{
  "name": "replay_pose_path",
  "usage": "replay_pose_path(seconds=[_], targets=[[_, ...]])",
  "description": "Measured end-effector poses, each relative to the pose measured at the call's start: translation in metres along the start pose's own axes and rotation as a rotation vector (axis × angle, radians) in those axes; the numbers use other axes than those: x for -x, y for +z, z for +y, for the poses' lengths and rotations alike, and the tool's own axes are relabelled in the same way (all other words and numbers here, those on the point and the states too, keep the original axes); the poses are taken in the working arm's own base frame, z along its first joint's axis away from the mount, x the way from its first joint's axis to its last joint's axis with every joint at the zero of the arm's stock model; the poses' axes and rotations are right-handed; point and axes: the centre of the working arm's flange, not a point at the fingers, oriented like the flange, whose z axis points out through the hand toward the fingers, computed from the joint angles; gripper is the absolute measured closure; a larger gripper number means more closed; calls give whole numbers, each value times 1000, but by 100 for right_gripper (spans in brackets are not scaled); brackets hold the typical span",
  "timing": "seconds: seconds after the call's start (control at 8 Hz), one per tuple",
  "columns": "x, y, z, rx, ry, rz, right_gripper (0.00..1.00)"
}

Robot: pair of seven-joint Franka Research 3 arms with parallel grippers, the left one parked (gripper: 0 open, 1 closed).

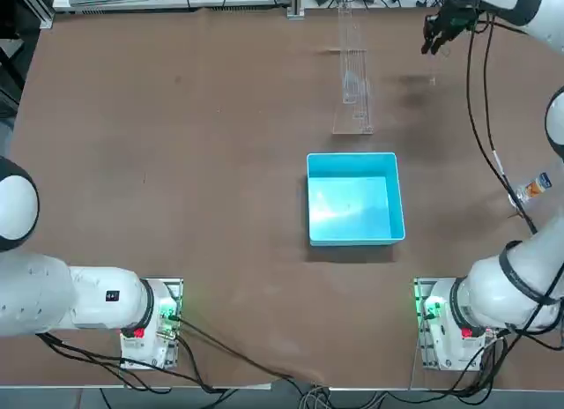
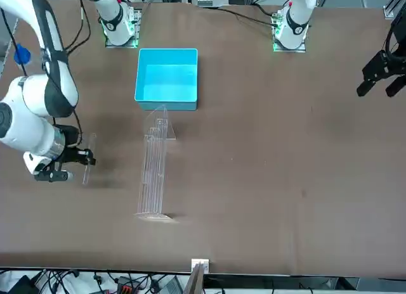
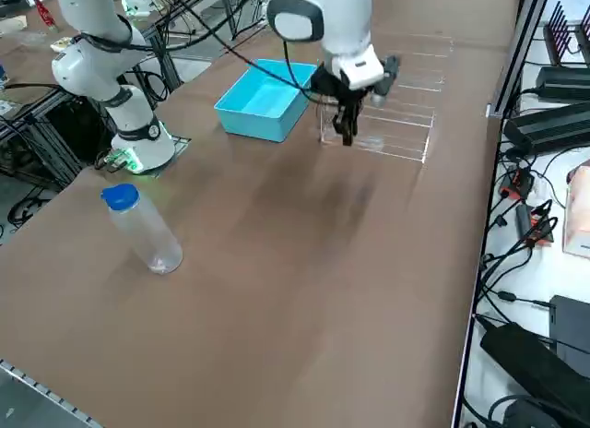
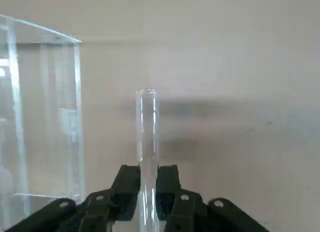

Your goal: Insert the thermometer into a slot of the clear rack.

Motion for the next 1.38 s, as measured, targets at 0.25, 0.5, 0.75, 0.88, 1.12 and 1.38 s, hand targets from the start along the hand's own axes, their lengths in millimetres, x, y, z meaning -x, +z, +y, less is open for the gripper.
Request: replay_pose_path(seconds=[0.25, 0.5, 0.75, 0.88, 1.12, 1.38], targets=[[3, -7, -34, -25, 9, 9, 78], [8, -7, -69, -47, 18, 8, 78], [9, -8, -92, -57, 7, 23, 78], [10, -7, -105, -62, 10, 36, 78], [11, 4, -132, -75, 22, 53, 78], [13, 17, -151, -86, 32, 58, 78]])
